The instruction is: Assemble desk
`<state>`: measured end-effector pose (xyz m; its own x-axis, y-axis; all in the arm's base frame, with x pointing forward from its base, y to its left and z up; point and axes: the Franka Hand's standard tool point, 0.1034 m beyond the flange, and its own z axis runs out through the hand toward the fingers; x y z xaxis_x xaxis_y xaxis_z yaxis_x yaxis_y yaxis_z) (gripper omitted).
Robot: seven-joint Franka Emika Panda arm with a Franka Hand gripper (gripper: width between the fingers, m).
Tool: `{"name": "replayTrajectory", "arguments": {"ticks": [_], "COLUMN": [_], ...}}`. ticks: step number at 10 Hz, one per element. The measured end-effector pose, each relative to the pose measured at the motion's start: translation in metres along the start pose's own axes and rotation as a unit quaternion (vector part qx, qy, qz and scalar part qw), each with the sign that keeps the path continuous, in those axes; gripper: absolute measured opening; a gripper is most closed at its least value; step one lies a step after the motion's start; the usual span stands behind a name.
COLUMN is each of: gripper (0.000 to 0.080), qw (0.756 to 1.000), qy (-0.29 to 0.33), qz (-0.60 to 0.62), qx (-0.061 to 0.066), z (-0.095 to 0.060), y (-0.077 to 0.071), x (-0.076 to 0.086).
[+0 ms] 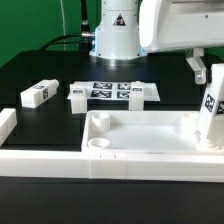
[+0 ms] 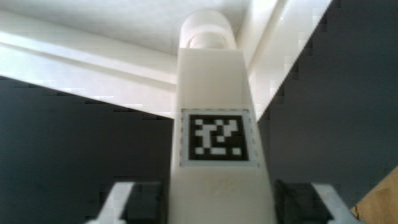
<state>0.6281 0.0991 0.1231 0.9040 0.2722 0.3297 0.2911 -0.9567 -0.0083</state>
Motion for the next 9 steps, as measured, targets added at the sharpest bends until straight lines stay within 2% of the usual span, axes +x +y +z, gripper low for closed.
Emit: {"name": "replayTrajectory", "arguments": {"ticks": [9], "gripper": [0.0288], "qw": [1.0], "qy": [0.03], "qz": [-0.001], "qx": [-0.004], "z": [0.0055], "y": [-0.0018], "x": [0.0037]}}
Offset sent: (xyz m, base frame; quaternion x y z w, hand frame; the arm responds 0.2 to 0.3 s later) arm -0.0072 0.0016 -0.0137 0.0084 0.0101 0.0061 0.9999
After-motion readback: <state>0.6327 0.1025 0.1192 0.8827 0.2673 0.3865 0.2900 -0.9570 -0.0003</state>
